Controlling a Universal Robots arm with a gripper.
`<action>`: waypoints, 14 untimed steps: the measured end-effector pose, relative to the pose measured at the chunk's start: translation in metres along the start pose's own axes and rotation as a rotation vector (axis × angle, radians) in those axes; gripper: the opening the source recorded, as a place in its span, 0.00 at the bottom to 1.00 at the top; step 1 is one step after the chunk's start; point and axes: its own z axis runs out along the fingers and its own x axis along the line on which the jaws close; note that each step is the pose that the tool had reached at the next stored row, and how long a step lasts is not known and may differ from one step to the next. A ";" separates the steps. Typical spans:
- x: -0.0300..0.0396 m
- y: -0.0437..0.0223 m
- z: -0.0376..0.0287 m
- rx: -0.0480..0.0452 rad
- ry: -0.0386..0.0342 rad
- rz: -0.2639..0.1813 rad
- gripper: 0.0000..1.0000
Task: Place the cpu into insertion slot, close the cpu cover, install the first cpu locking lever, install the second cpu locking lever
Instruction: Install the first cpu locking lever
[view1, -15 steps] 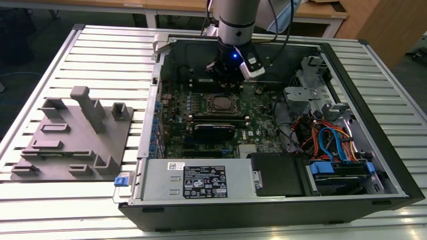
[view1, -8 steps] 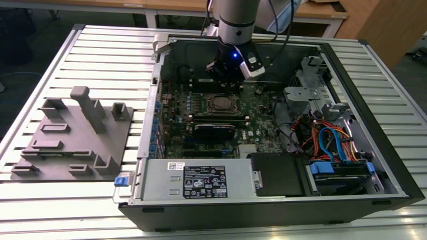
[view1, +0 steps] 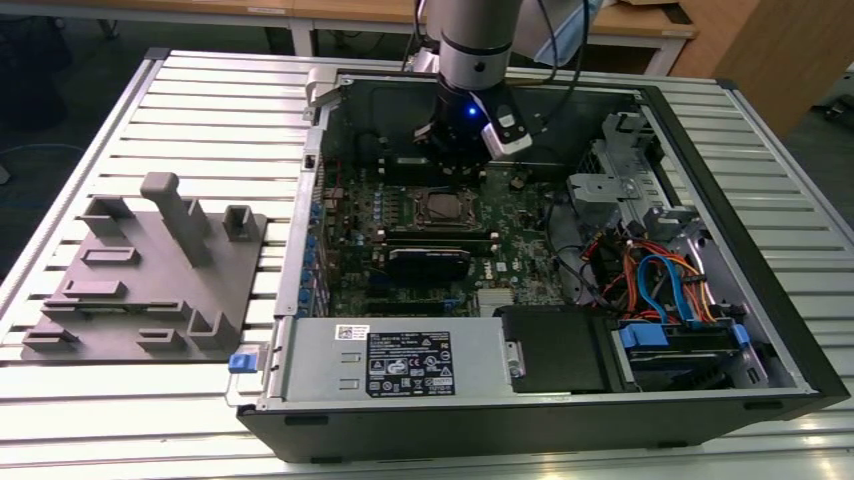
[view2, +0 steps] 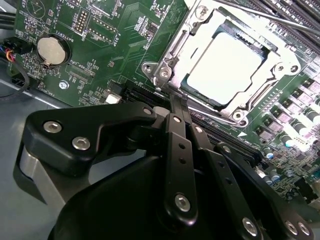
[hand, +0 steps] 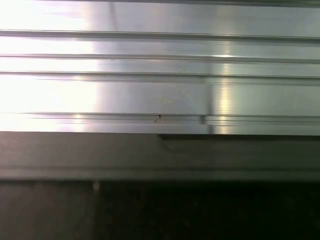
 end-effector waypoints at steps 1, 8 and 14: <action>0.0000 0.0000 0.0002 -0.0001 0.0000 0.000 0.10; -0.0001 -0.0001 0.0017 0.0001 0.0001 0.000 0.10; -0.0006 0.0000 0.0017 -0.0002 -0.0002 0.000 0.10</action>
